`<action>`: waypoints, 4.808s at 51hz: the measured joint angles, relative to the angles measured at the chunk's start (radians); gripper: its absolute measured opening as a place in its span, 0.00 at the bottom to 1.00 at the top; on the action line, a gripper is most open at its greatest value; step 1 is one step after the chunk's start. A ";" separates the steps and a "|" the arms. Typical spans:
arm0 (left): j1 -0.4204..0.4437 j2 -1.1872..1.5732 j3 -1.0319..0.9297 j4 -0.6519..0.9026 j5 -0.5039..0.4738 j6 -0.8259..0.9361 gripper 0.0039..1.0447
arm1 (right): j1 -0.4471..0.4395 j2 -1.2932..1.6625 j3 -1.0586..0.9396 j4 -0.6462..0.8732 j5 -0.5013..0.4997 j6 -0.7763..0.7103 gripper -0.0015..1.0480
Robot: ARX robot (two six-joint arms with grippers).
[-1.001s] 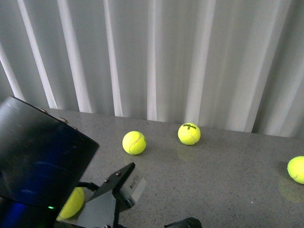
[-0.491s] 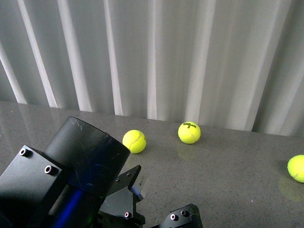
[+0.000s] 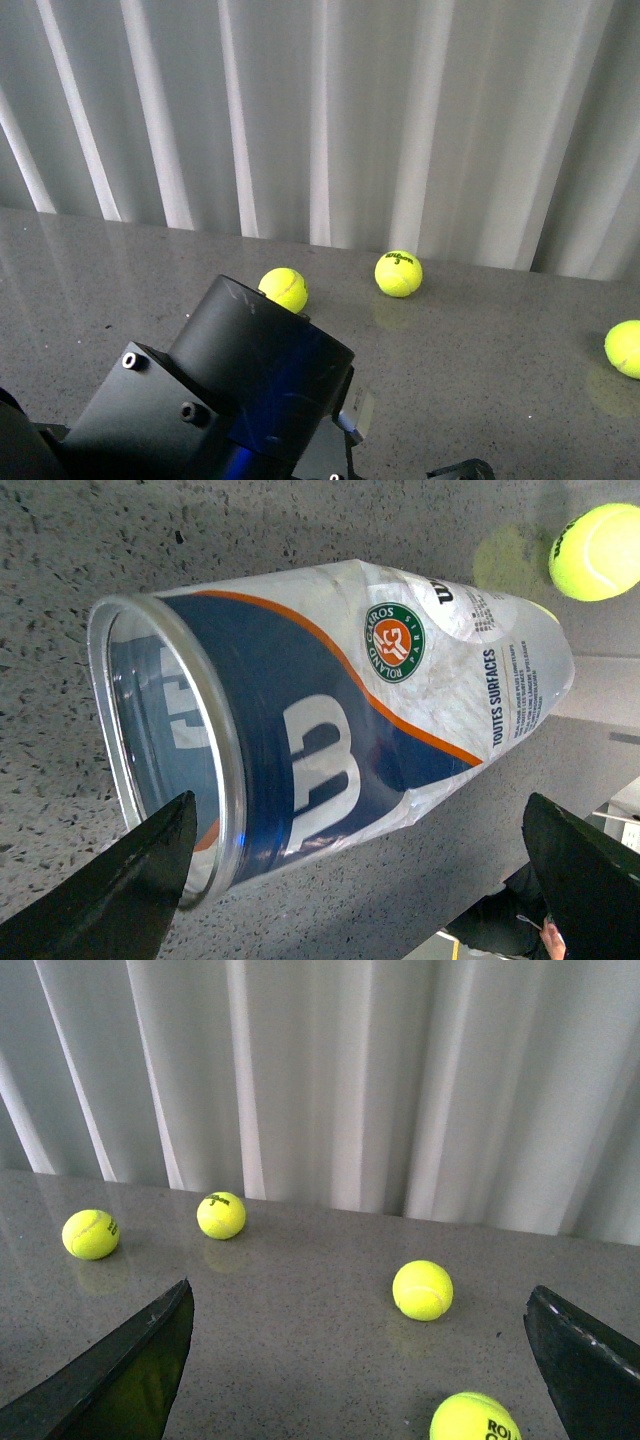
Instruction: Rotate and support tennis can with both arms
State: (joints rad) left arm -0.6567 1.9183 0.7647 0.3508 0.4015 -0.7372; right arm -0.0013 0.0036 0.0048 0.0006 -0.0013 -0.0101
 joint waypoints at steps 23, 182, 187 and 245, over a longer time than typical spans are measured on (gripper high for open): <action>-0.030 0.044 0.030 -0.026 -0.035 0.003 0.40 | 0.000 0.000 0.000 0.000 0.000 0.000 0.93; -0.109 0.218 1.096 -1.213 -0.557 1.788 0.03 | 0.000 0.000 0.000 0.000 0.000 0.000 0.93; -0.109 0.222 1.100 -1.211 -0.557 1.788 0.04 | 0.000 0.000 0.000 0.000 0.000 0.000 0.93; 0.099 -0.172 1.244 -1.051 -0.293 1.294 0.94 | 0.000 0.000 0.000 0.000 0.000 0.000 0.93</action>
State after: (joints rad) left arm -0.5579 1.7466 2.0083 -0.7002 0.1085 0.5568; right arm -0.0013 0.0036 0.0048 0.0006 -0.0013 -0.0101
